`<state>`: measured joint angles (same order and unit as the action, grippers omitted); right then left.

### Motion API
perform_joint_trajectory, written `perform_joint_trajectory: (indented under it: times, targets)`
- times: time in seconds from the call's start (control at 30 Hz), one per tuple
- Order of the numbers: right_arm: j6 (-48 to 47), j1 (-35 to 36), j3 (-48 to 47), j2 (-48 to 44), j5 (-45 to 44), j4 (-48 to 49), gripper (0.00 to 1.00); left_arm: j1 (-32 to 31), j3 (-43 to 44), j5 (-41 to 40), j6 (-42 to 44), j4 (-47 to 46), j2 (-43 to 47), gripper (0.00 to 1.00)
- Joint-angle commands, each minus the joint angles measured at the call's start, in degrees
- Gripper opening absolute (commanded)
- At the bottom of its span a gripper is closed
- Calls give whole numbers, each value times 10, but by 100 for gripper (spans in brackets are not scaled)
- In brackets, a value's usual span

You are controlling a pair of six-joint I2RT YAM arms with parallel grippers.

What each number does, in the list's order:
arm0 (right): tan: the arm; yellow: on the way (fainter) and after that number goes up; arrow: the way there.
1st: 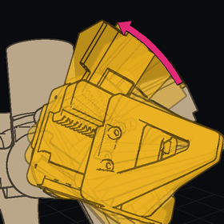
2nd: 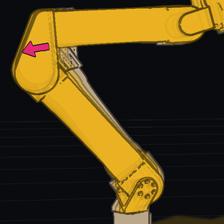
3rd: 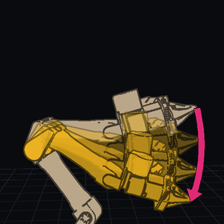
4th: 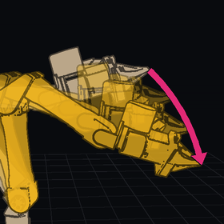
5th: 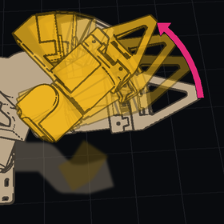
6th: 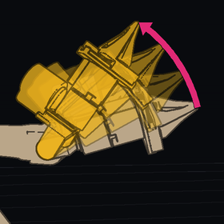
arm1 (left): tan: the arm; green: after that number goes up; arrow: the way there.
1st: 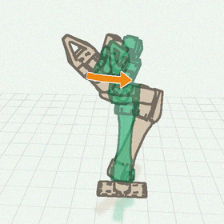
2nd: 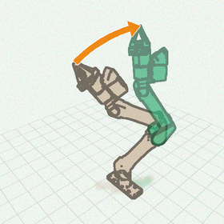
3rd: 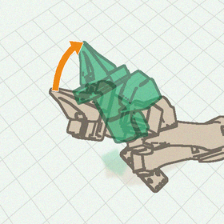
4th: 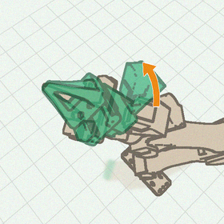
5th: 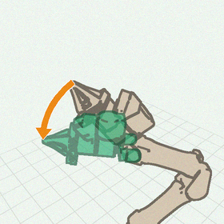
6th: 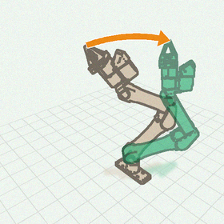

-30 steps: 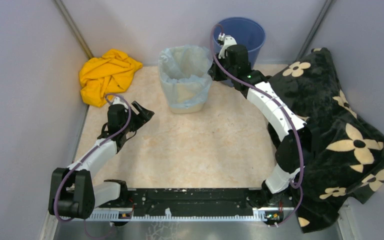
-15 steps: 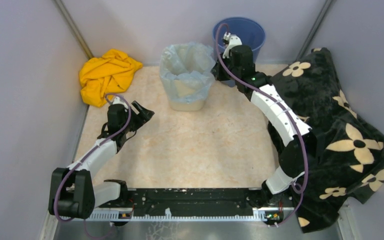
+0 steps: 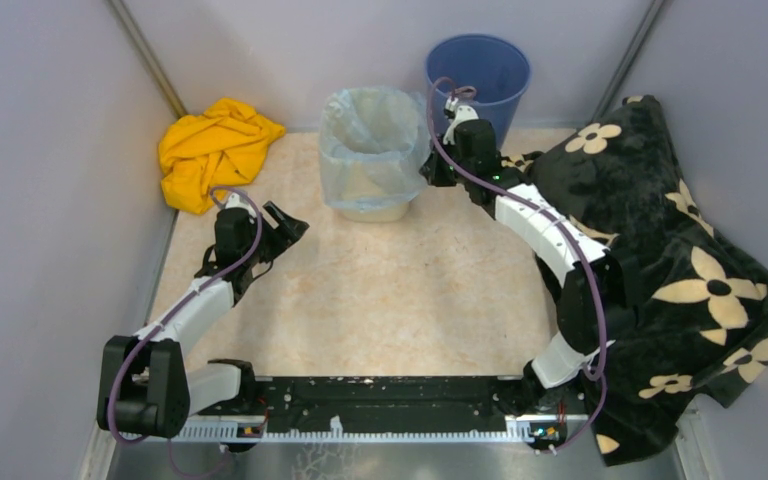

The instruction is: Put the trash bags into the trash bin

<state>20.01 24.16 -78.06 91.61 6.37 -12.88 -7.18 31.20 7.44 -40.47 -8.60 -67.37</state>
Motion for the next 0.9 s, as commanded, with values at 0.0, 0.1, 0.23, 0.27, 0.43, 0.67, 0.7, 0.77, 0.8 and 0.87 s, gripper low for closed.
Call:
perform_joint_trajectory:
  times: [0.0, 0.1, 0.23, 0.27, 0.43, 0.67, 0.7, 0.77, 0.8, 0.87]
  targets:
    - [25, -12, 22, 13, 22, 60, 0, 2, 10, 6, 0, -9, 4, 82]
    - [33, -13, 24, 26, 36, 86, 0, 2, 9, 7, -1, -10, 4, 82]
    - [44, -21, 10, 64, 56, 100, 0, 2, 7, 6, -1, -10, 6, 82]
    - [48, -21, 9, 77, 60, 106, 0, 2, 8, 5, -1, -10, 7, 82]
    - [60, -23, 12, 116, 76, 131, 0, 2, 7, 4, -1, -8, 8, 82]
    - [61, -30, 19, 113, 71, 141, 0, 2, 6, 2, 2, -11, 5, 82]
    - [59, -32, 16, 112, 70, 135, 0, 2, 6, 4, 1, -13, 3, 82]
    - [52, -35, 12, 106, 69, 123, 0, 2, 6, 5, 1, -14, -1, 82]
    - [47, -35, 8, 103, 68, 106, 1, 2, 6, 5, 0, -15, -2, 82]
    - [32, -36, -12, 106, 63, 69, 15, 2, 5, 6, 0, -18, -3, 82]
